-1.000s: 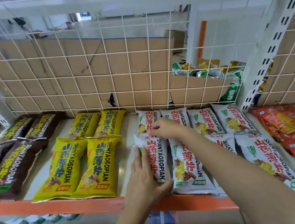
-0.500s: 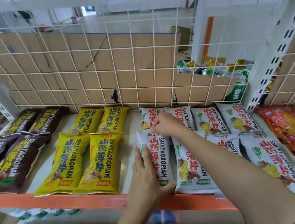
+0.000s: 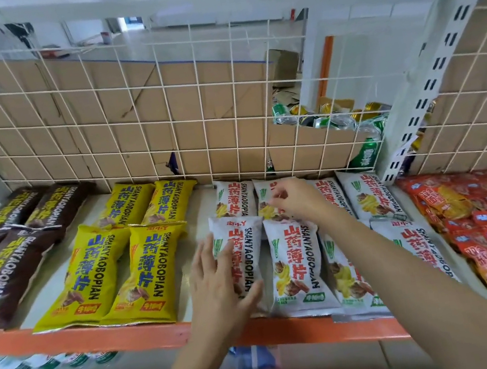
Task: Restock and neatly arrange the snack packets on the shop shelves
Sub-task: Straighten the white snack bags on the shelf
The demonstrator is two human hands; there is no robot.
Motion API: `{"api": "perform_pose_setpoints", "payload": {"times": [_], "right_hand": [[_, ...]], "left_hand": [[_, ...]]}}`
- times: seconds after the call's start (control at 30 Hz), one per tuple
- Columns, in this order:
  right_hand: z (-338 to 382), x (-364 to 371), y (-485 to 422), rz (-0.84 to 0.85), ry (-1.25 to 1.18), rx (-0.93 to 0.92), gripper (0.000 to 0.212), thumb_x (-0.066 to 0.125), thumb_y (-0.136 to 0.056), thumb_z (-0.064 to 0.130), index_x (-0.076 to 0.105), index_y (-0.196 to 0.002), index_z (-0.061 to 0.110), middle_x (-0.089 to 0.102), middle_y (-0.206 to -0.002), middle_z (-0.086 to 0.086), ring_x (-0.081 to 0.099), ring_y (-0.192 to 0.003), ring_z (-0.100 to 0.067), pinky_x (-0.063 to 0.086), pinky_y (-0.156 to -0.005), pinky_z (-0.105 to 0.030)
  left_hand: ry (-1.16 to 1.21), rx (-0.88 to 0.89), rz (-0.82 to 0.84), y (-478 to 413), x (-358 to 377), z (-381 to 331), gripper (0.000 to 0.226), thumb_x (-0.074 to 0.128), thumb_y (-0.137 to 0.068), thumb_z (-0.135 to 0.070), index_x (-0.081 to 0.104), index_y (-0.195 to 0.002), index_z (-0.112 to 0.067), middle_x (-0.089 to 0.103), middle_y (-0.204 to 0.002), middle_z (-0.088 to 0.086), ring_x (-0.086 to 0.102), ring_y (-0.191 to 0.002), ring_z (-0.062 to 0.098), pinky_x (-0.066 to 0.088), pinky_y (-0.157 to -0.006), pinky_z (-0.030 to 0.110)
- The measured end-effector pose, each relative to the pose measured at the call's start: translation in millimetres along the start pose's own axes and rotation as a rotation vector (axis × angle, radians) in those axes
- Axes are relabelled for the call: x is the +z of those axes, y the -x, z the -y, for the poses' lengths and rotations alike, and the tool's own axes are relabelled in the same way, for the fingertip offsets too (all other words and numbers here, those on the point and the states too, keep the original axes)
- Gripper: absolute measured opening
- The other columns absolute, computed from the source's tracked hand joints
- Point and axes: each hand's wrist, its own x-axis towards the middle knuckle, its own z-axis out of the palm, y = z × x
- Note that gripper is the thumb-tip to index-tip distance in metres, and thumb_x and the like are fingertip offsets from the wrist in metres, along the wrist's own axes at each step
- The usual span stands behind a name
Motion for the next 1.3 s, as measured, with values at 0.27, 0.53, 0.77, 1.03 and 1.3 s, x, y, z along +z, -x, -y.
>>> {"api": "perform_pose_setpoints", "payload": {"times": [0.27,0.53,0.77,1.03,1.3], "right_hand": [[-32,-9,9,0.189,0.089,0.010,0.043,0.057,-0.087,0.044,0.066,-0.097,0.003,0.066,-0.093,-0.017,0.061,-0.084,-0.030,0.046,-0.069,-0.036],[-34,-4,7,0.166,-0.013,-0.029,0.036,0.056,-0.089,0.037,0.062,-0.081,0.003,0.055,-0.071,-0.007,0.051,-0.068,-0.020,0.036,-0.064,-0.032],[-30,6,4,0.099,-0.041,0.020,0.032,0.059,-0.087,0.036,0.053,-0.061,0.019,0.050,-0.059,0.003,0.048,-0.060,-0.015,0.039,-0.065,-0.032],[-30,9,6,0.040,0.015,-0.031,0.028,0.059,-0.087,0.039,0.060,-0.072,0.015,0.054,-0.064,0.005,0.052,-0.067,-0.016,0.036,-0.077,-0.035],[-30,8,17,-0.072,-0.017,-0.093,0.020,0.055,-0.090,0.037,0.059,-0.079,0.020,0.054,-0.081,0.007,0.050,-0.079,-0.012,0.039,-0.076,-0.030]], "left_hand": [[-0.076,0.183,0.188,0,37,-75,0.078,0.037,-0.071,-0.065,0.049,-0.131,-0.016,0.049,-0.136,0.007,0.048,-0.125,0.028,0.038,-0.102,0.038],[-0.143,0.176,0.126,4,59,-77,0.080,0.042,-0.070,-0.058,0.035,-0.139,-0.017,0.039,-0.145,0.011,0.041,-0.130,0.033,0.036,-0.101,0.043],[-0.167,0.164,0.074,7,65,-71,0.081,0.046,-0.070,-0.056,0.039,-0.139,-0.014,0.040,-0.144,0.015,0.041,-0.130,0.037,0.038,-0.101,0.049],[-0.208,0.133,0.057,9,62,-73,0.085,0.043,-0.068,-0.062,0.040,-0.139,-0.016,0.042,-0.144,0.012,0.041,-0.130,0.033,0.039,-0.100,0.048],[-0.095,-0.173,-0.079,-7,15,-21,0.086,0.047,-0.069,-0.065,0.031,-0.144,-0.026,0.022,-0.154,0.005,0.018,-0.141,0.028,0.022,-0.109,0.049]]}}
